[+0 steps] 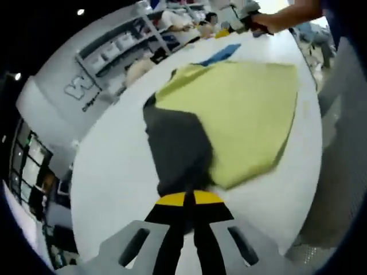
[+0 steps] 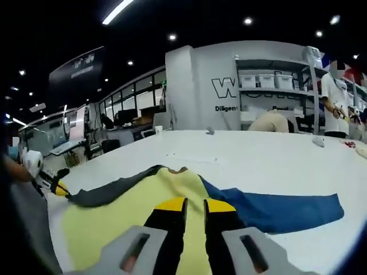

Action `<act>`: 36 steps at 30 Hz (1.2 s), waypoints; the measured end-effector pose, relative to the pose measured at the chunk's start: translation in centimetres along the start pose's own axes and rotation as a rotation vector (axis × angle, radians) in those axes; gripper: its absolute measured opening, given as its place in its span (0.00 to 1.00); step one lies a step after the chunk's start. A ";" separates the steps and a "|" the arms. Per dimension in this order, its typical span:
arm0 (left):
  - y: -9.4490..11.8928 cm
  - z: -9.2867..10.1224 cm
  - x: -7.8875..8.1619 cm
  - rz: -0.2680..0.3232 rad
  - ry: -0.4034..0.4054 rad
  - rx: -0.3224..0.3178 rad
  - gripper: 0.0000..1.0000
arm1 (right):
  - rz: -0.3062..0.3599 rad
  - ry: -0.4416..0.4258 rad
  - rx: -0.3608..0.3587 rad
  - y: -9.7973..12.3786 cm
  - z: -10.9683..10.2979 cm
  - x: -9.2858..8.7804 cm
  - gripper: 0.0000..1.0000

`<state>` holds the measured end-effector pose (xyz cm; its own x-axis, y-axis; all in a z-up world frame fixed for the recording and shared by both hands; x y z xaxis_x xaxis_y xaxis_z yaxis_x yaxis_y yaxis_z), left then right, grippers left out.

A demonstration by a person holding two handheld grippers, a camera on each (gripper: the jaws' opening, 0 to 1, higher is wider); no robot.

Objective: Fold the garment on the visible template until the final outline fits inside the template.

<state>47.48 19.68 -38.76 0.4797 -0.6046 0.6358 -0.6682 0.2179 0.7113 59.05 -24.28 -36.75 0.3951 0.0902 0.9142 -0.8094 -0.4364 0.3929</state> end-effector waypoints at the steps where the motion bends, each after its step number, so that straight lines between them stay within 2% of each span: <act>1: 0.1 -0.7 0.2 0.022 0.052 0.006 0.03 | -0.001 -0.004 -0.003 0.5 -0.2 -0.1 0.07; 3: 0.3 -1.8 0.4 0.050 0.113 0.018 0.03 | -0.005 -0.014 -0.004 1.0 -0.3 -0.3 0.07; 4: 0.5 -3.5 0.6 0.066 0.172 0.046 0.03 | -0.007 -0.015 -0.005 1.1 -0.2 -0.4 0.07; 8: 1.0 -7.4 1.3 0.114 0.308 0.103 0.03 | -0.018 -0.017 -0.010 1.9 -0.5 -1.0 0.05; 9: 1.2 -10.3 1.3 0.118 0.377 0.145 0.03 | -0.021 -0.025 -0.012 2.3 -0.6 -1.2 0.05; 12: 1.1 -14.0 1.5 0.116 0.421 0.201 0.02 | -0.023 -0.034 -0.017 3.2 -0.6 -1.8 0.05; 14: 0.9 -15.2 1.8 0.113 0.431 0.221 0.02 | -0.032 -0.039 -0.021 3.4 -0.4 -2.2 0.05; 15: 0.3 -17.2 1.7 0.102 0.442 0.227 0.02 | -0.038 -0.052 -0.023 3.7 -0.3 -2.7 0.05; 17: 0.2 -18.6 2.2 0.092 0.425 0.250 0.02 | -0.048 -0.063 -0.030 4.0 -0.3 -3.1 0.04; 18: -0.1 -19.8 2.4 0.065 0.393 0.274 0.02 | -0.052 -0.065 -0.034 4.3 -0.4 -3.2 0.04; 24: -1.6 -23.7 3.3 0.046 0.393 0.296 0.02 | -0.078 -0.089 -0.043 4.6 -0.5 -4.0 0.04; 29: -2.8 -26.6 5.1 0.024 0.353 0.313 0.02 | -0.089 -0.105 -0.048 4.4 -0.4 -4.5 0.04; 31: -3.4 -27.1 5.5 0.023 0.336 0.313 0.02 | -0.090 -0.110 -0.049 4.4 -0.4 -4.5 0.04; 33: -4.2 -28.4 6.8 0.022 0.287 0.308 0.02 | -0.096 -0.120 -0.048 4.1 -0.4 -4.7 0.04; 36: -4.1 -28.5 7.6 0.028 0.272 0.304 0.02 | -0.105 -0.122 -0.042 4.1 -0.6 -5.0 0.04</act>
<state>70.07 36.00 -28.36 0.5645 -0.3682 0.7388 -0.8013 -0.0293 0.5976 53.49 -25.95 -39.61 0.5267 0.0230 0.8498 -0.7769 -0.3926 0.4922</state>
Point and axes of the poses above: the point that each gripper's makers call its tool centre point, and the gripper's own axes: y roughly backward along the fingers, z roughly to its right, x roughly out of its top, the point moved 8 cm from there along y, roughly backward along the fingers, and after that the axes turned 7 degrees about -z, right-handed, at the moved point
